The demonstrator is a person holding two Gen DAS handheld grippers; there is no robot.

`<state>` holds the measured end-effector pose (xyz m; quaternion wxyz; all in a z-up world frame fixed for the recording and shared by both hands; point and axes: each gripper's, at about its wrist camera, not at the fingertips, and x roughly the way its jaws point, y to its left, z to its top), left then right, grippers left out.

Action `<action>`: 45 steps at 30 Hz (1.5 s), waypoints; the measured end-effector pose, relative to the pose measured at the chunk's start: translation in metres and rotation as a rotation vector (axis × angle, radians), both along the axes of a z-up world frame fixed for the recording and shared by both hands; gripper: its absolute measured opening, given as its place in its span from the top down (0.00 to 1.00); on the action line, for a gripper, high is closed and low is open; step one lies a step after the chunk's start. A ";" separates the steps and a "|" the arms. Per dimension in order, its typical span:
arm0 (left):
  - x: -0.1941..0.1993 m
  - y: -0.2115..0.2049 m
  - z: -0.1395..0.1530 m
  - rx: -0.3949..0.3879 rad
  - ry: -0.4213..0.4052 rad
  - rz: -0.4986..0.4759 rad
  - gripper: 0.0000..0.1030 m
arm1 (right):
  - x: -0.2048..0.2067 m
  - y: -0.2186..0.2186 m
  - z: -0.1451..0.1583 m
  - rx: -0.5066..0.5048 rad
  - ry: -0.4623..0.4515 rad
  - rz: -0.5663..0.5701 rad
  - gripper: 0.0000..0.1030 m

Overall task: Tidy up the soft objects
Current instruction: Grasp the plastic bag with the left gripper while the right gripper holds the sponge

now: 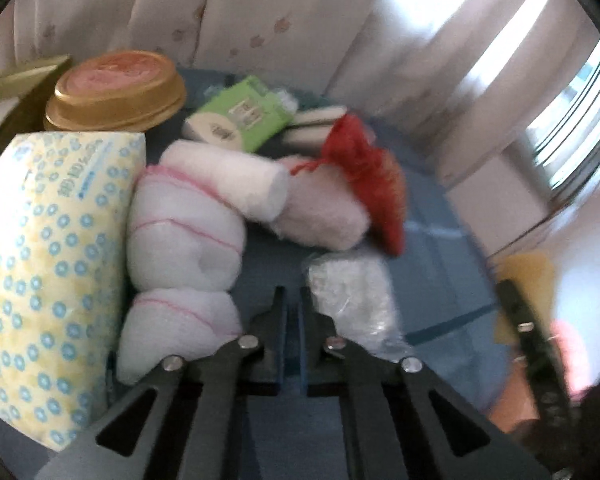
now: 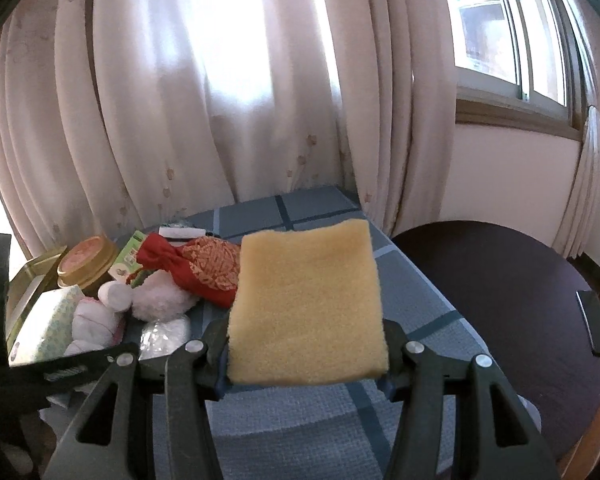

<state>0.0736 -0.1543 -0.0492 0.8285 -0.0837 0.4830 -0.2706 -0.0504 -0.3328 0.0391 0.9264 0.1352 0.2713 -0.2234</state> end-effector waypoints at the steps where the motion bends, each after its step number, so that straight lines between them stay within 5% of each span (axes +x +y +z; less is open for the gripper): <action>1: -0.001 0.006 0.003 -0.051 -0.010 -0.010 1.00 | -0.001 0.000 0.002 -0.004 -0.007 -0.006 0.46; 7: -0.018 0.023 0.029 -0.179 -0.122 -0.069 1.00 | -0.007 0.002 0.009 -0.012 -0.047 -0.049 0.46; 12: -0.026 0.033 0.030 -0.180 -0.143 -0.093 1.00 | -0.006 0.007 0.010 -0.018 -0.038 -0.046 0.46; 16: -0.020 0.027 0.032 -0.069 -0.136 -0.046 0.96 | -0.004 0.014 0.006 -0.003 -0.034 -0.019 0.46; 19: -0.016 0.017 0.029 0.062 -0.165 -0.009 0.72 | -0.004 0.013 0.003 0.015 -0.037 -0.007 0.45; 21: -0.017 0.013 0.032 0.091 -0.198 0.003 0.33 | -0.005 0.009 0.001 0.021 -0.039 -0.007 0.45; 24: -0.018 0.001 0.035 0.073 -0.213 -0.025 0.12 | -0.007 0.002 -0.001 0.031 -0.039 -0.025 0.45; 26: -0.018 -0.011 0.036 0.045 -0.187 -0.076 0.07 | -0.010 -0.004 -0.002 0.039 -0.040 -0.038 0.44; 32: 0.000 -0.055 0.005 0.193 -0.074 -0.079 0.09 | -0.022 -0.025 -0.010 0.067 -0.035 -0.092 0.44; 36: -0.003 -0.071 -0.005 0.291 -0.120 -0.065 0.52 | -0.023 -0.029 -0.015 0.078 -0.023 -0.089 0.44; 37: -0.003 -0.072 -0.005 0.309 -0.139 -0.058 0.54 | -0.023 -0.029 -0.016 0.079 -0.020 -0.087 0.44; 41: 0.000 -0.058 -0.005 0.257 -0.149 -0.048 0.64 | -0.023 -0.029 -0.016 0.091 -0.023 -0.084 0.45; 45: -0.003 -0.045 0.004 0.134 -0.162 -0.091 0.65 | -0.023 -0.023 -0.014 0.075 -0.019 -0.076 0.45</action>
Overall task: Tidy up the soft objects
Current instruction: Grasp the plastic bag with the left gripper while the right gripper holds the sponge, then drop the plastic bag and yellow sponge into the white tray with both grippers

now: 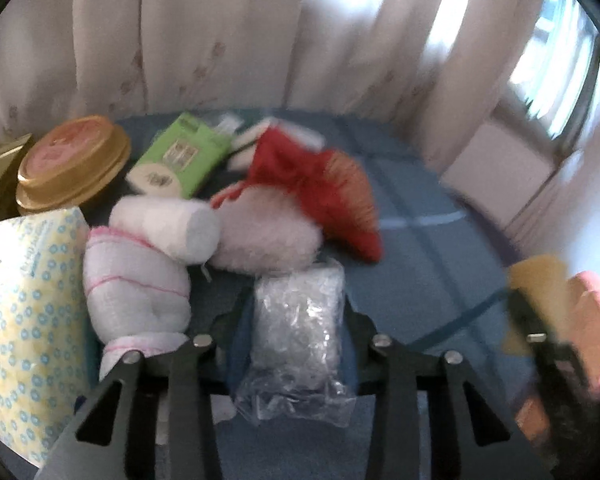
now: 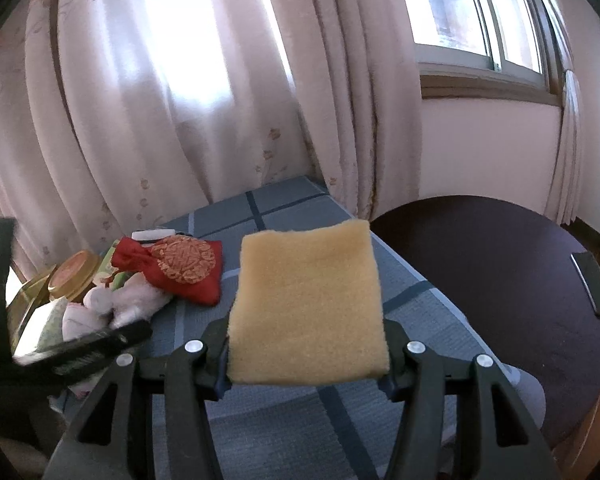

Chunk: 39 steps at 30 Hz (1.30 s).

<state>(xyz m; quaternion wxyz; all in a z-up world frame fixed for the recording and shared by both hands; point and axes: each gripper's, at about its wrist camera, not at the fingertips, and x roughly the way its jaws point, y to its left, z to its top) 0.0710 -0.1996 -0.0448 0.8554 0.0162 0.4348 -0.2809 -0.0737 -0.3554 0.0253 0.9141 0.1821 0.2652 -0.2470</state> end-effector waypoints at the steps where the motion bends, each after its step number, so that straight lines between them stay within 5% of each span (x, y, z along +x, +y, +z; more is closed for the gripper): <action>1: -0.004 0.006 0.006 -0.053 -0.005 -0.015 0.65 | -0.001 0.002 0.001 -0.007 -0.001 -0.001 0.45; 7: -0.015 0.052 0.040 -0.315 -0.077 -0.062 0.65 | 0.000 0.013 0.008 -0.033 -0.015 -0.004 0.45; 10: -0.019 0.065 0.053 -0.341 -0.126 -0.060 0.65 | 0.004 0.021 0.013 -0.047 -0.017 0.013 0.45; 16: -0.017 0.103 0.073 -0.275 -0.223 0.009 0.65 | 0.026 0.064 0.039 -0.096 -0.067 0.132 0.45; 26: 0.000 0.213 0.087 -0.084 -0.331 0.322 0.64 | 0.099 0.179 0.068 -0.091 -0.154 0.446 0.45; 33: 0.019 0.286 0.080 0.059 -0.342 0.565 0.64 | 0.146 0.258 0.066 -0.078 -0.148 0.604 0.45; 39: 0.027 0.325 0.067 0.124 -0.311 0.651 0.64 | 0.175 0.296 0.051 -0.082 -0.084 0.661 0.45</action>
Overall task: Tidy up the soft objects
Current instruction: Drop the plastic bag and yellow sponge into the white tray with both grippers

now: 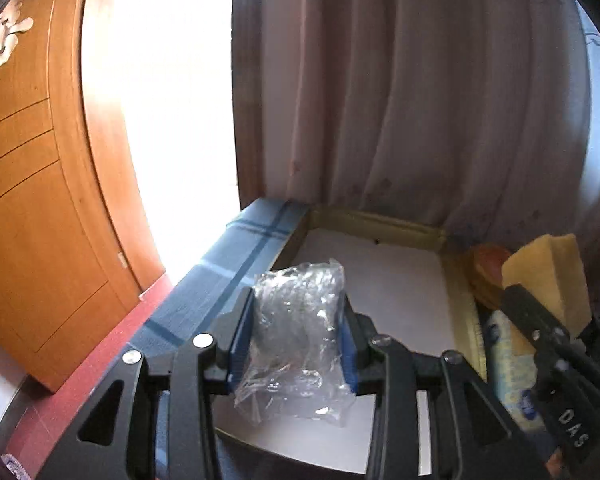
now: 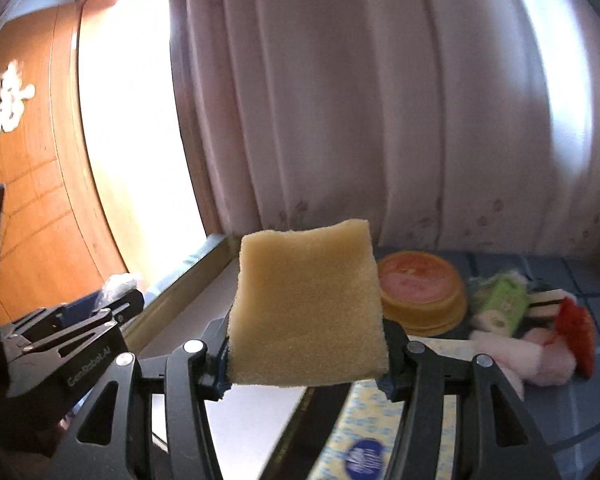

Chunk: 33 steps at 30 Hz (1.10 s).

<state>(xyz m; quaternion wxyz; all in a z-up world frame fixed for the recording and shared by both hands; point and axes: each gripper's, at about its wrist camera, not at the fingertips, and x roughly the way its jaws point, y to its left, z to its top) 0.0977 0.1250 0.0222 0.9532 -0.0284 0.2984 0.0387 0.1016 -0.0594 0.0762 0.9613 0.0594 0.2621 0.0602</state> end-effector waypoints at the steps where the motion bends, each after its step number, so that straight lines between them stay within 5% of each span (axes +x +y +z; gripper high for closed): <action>1: 0.001 0.002 -0.003 0.000 0.008 0.004 0.64 | 0.003 0.002 -0.003 -0.007 0.012 0.003 0.45; 19: 0.027 0.011 -0.039 0.067 0.095 0.065 0.63 | 0.032 0.043 -0.040 -0.078 0.151 0.097 0.44; 27: 0.024 0.015 -0.036 0.092 0.101 0.133 0.12 | 0.038 0.044 -0.049 -0.011 0.187 0.252 0.43; 33: 0.016 0.013 -0.026 0.153 0.044 0.182 0.00 | 0.029 0.036 -0.037 0.025 0.142 0.275 0.31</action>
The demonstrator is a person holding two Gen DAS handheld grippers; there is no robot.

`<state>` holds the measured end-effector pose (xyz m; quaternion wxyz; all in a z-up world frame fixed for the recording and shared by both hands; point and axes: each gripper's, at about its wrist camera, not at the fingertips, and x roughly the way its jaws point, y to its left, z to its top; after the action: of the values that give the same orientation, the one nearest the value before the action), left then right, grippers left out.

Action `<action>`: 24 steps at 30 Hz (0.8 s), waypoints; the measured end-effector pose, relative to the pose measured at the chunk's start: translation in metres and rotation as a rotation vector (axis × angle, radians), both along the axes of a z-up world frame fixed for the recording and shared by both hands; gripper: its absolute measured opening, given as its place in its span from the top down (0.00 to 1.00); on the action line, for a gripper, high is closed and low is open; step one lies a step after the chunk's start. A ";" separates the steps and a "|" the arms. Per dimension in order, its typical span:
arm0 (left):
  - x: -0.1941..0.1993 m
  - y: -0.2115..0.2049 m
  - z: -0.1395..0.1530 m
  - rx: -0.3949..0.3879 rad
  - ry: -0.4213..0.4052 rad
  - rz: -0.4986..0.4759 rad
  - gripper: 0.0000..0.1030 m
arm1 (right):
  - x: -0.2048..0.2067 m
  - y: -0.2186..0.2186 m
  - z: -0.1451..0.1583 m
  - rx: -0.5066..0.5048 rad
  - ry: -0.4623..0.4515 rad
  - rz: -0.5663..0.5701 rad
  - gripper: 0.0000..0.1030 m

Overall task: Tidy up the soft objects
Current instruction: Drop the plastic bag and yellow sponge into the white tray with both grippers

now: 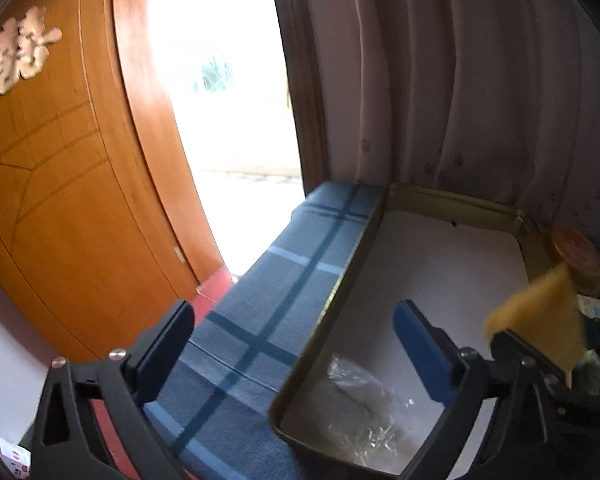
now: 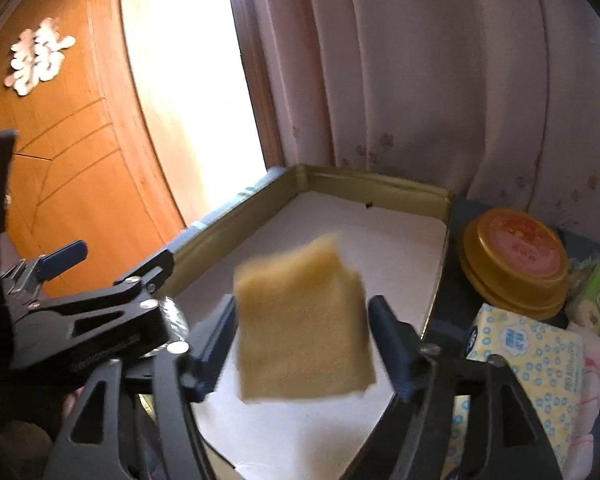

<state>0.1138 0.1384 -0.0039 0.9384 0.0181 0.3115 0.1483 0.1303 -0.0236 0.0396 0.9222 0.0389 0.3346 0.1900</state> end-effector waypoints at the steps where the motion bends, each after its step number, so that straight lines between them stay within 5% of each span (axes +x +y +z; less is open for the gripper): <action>1: 0.000 -0.001 0.001 0.011 -0.006 0.004 0.00 | -0.003 -0.002 0.004 0.006 -0.015 -0.002 0.30; 7: -0.006 0.008 0.008 0.033 -0.039 0.041 0.00 | -0.026 -0.034 0.025 0.095 -0.128 -0.084 0.30; 15: -0.020 0.027 0.016 -0.119 -0.109 0.096 0.00 | -0.061 -0.081 0.029 0.067 -0.228 -0.345 0.30; 24: -0.032 -0.037 0.007 -0.200 -0.124 -0.142 0.00 | -0.106 -0.123 -0.004 -0.053 -0.192 -0.463 0.30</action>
<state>0.0817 0.1015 0.0027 0.9611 -0.0626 0.2642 0.0505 0.0239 -0.1469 0.0355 0.9693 0.0723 0.2326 -0.0320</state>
